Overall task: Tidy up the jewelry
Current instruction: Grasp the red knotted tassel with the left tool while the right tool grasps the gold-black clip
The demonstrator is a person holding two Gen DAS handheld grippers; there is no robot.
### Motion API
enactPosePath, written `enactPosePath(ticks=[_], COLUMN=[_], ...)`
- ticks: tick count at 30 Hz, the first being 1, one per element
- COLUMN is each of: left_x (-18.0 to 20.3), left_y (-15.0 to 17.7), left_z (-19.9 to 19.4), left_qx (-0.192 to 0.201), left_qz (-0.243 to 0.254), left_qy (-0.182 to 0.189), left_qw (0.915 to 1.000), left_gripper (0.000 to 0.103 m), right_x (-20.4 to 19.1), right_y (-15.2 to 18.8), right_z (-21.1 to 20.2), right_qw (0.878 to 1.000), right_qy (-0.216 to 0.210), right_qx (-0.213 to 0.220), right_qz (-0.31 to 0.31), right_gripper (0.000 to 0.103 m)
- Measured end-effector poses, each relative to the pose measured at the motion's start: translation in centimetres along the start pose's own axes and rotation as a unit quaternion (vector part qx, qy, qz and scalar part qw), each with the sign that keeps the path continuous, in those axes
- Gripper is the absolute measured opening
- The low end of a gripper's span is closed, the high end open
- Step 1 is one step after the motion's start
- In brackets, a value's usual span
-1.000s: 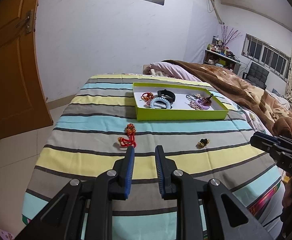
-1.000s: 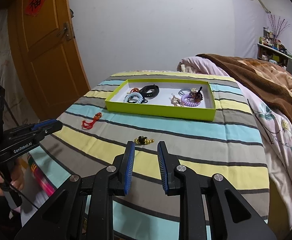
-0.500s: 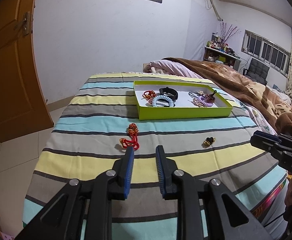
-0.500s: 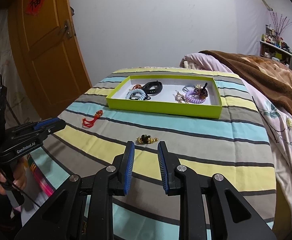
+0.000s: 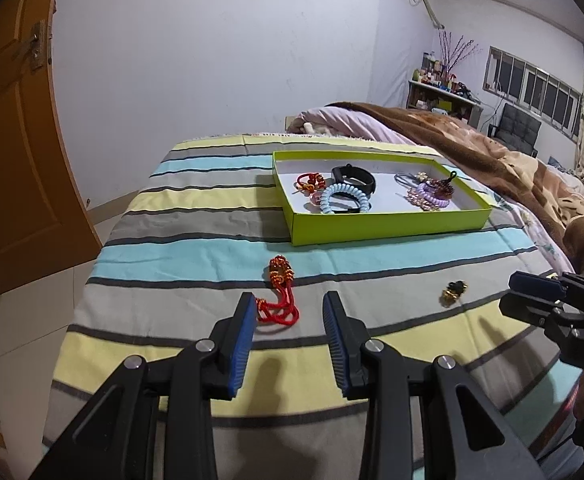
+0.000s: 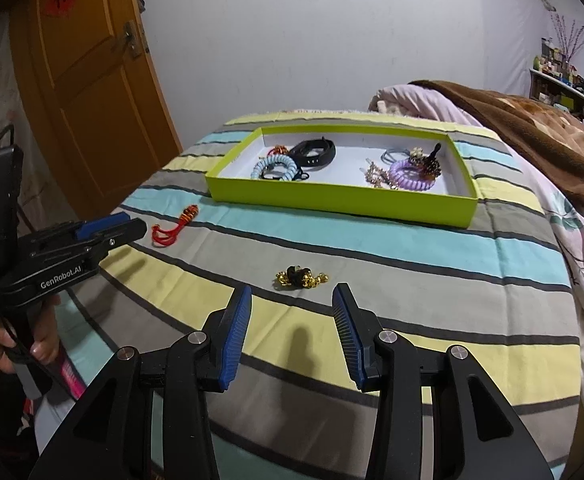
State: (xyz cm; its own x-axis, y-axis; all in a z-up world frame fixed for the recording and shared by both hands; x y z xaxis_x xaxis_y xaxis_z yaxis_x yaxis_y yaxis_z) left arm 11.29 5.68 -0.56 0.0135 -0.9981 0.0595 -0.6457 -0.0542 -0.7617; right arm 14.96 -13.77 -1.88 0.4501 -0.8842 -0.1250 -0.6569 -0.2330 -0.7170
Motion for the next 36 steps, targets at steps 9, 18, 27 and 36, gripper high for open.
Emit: enactPosePath(ticks=[9,18,27,36], left_x=[-0.3,-0.3,-0.2,0.5], left_y=[-0.7,-1.3,-1.3,-1.1], left_z=[3.0,4.8,5.6,5.1], left_qx=[-0.044,-0.064,-0.081,-0.077], left_qz=[-0.008,-0.004,-0.003,0.013], left_qy=[0.028,0.018,-0.004,0.001], left_qw=[0.9986,0.9978,0.9967,0.9970], left_gripper=[0.036,0.036,0.019,0.004], right_x=[0.0,-0.2,-0.3,0.0], right_y=[-0.6,-1.1,-1.5,-1.3], right_z=[3.1,5.2,5.8,5.4], right_qw=[0.999,0.998,0.996,0.997], right_qy=[0.014,0.019,0.048,0.046], right_qx=[-0.036,-0.062,-0.065,-0.062], right_qz=[-0.002,-0.009,-0.024,-0.020], right_gripper=[0.043,0.043,0.028,0.024])
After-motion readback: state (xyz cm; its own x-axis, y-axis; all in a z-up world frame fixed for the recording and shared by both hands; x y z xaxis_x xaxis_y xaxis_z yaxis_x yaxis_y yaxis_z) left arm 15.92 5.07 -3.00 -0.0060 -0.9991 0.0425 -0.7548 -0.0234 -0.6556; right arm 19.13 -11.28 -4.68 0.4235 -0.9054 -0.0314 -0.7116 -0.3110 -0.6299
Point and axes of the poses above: each gripper's, at about its wrist camera, not at the fingertips, and z roughly the way its jaws point, x to its right, y to its underside, the point moved 1 cm from there along z, roughly the way its jaws point
